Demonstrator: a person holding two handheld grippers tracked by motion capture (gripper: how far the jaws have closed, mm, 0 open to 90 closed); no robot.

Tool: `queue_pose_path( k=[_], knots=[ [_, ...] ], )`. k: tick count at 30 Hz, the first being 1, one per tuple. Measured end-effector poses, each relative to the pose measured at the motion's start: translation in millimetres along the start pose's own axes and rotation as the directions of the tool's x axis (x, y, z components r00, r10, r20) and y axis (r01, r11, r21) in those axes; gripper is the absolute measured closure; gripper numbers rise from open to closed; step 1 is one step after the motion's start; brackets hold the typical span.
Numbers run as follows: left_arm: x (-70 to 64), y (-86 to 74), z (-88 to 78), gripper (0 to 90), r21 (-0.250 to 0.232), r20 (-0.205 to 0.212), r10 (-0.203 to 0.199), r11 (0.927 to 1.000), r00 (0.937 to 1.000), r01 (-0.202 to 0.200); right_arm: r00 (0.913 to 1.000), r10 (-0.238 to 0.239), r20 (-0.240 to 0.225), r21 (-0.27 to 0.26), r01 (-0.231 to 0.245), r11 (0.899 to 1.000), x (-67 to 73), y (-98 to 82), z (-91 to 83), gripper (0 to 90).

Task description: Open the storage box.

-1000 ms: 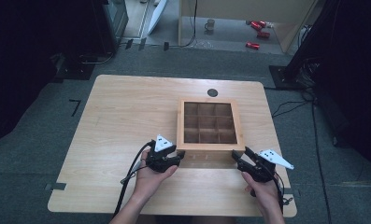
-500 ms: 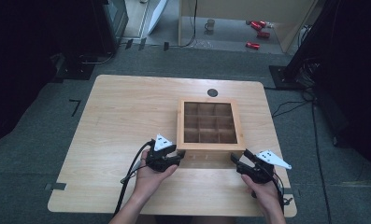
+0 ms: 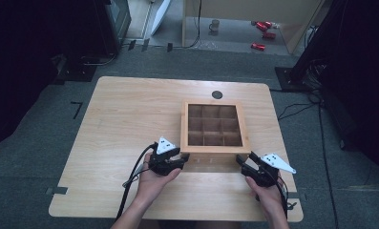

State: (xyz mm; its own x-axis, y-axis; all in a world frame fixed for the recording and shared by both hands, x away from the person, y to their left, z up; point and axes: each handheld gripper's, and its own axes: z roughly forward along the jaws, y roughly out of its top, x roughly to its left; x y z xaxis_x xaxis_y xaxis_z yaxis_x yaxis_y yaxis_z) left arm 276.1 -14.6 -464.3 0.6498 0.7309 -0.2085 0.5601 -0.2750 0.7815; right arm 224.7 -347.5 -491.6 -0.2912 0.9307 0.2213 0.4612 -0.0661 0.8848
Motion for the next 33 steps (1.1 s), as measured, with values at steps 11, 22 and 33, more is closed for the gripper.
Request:
queue_pose_path(
  k=[11, 22, 33],
  knots=[
    [-1.1, 1.3, 0.0, 54.6, 0.004, -0.007, 0.008, 1.0000, 0.9999, -0.008, 0.9999, -0.008, 0.013, -0.007, 0.008, 1.000, 1.2, -0.4, 0.8, 45.7],
    [-1.5, 1.1, -0.6, 54.8, -0.004, -0.006, 0.008, 1.0000, 0.9999, -0.008, 0.9998, 0.022, 0.002, -0.004, -0.022, 1.000, -0.3, -0.1, 0.7, 45.8],
    [12.3, -24.4, -7.1, 38.9, 0.019, -0.035, 0.017, 0.9997, 0.9993, -0.016, 0.9997, -0.011, 0.021, -0.028, 0.011, 1.000, 2.6, 1.1, 0.0, 46.3]
  ],
)
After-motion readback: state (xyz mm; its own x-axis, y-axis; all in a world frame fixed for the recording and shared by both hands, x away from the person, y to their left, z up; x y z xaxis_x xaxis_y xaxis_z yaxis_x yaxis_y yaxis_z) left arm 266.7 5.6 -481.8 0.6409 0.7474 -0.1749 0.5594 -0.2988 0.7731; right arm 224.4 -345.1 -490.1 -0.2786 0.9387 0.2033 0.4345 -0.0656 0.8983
